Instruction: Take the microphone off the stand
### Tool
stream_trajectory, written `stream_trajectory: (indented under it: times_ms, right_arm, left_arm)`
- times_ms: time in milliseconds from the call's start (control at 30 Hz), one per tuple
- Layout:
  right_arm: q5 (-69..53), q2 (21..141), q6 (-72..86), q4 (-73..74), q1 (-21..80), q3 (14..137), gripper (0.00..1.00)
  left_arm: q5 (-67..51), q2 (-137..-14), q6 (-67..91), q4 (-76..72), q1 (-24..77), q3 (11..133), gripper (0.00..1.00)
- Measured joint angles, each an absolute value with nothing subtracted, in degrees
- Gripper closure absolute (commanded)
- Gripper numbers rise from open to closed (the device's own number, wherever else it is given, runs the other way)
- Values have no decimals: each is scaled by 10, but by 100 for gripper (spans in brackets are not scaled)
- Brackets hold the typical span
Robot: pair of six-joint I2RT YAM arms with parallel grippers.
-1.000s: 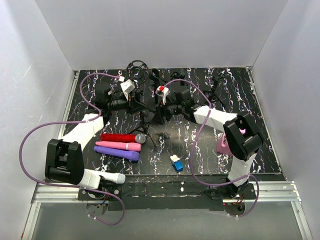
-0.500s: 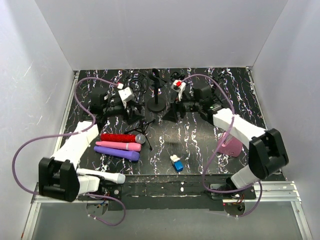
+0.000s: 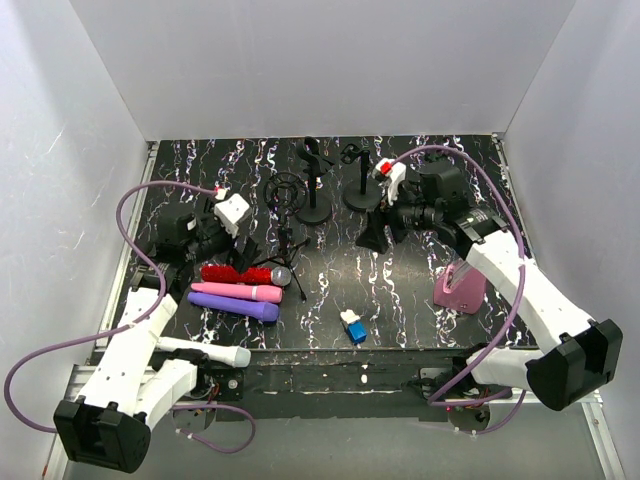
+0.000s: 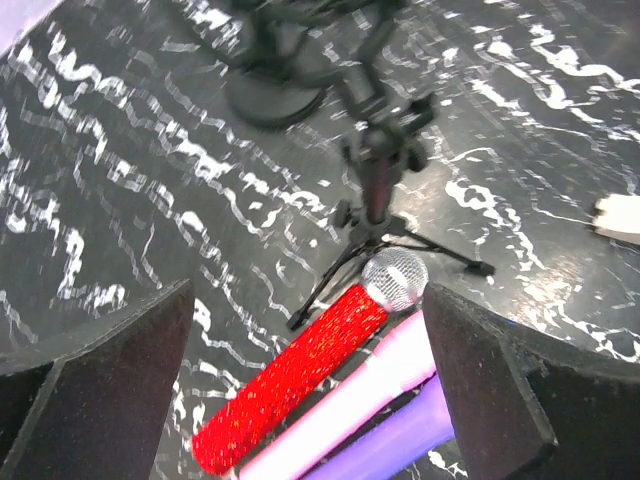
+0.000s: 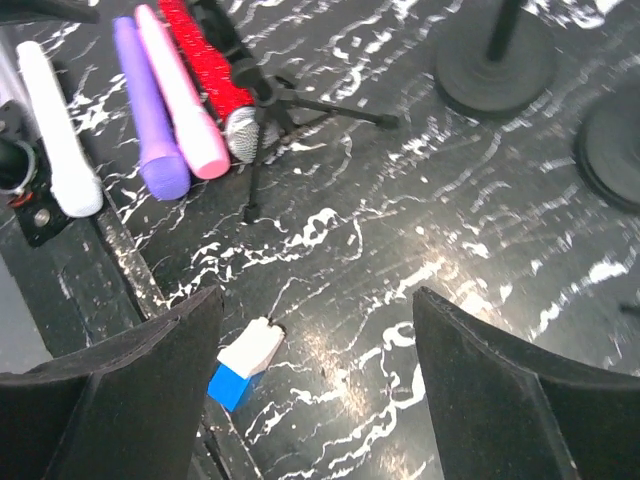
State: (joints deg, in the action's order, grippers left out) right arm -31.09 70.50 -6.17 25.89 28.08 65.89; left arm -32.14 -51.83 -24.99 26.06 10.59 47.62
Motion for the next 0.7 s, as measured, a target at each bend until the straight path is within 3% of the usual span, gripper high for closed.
stream_trajectory:
  times_ms: [300,533,700]
  right_arm:
    - [-52,703,3,353,278,752,5]
    - [132,703,5,359,277,789,4]
    - [176,709,3,358,277,820,4]
  left_arm:
    - [-179,-546,-208,272,78,495,2]
    - [-157,-677,-166,314,12,649,2]
    - [-156,-727,-109,335,3,740,2]
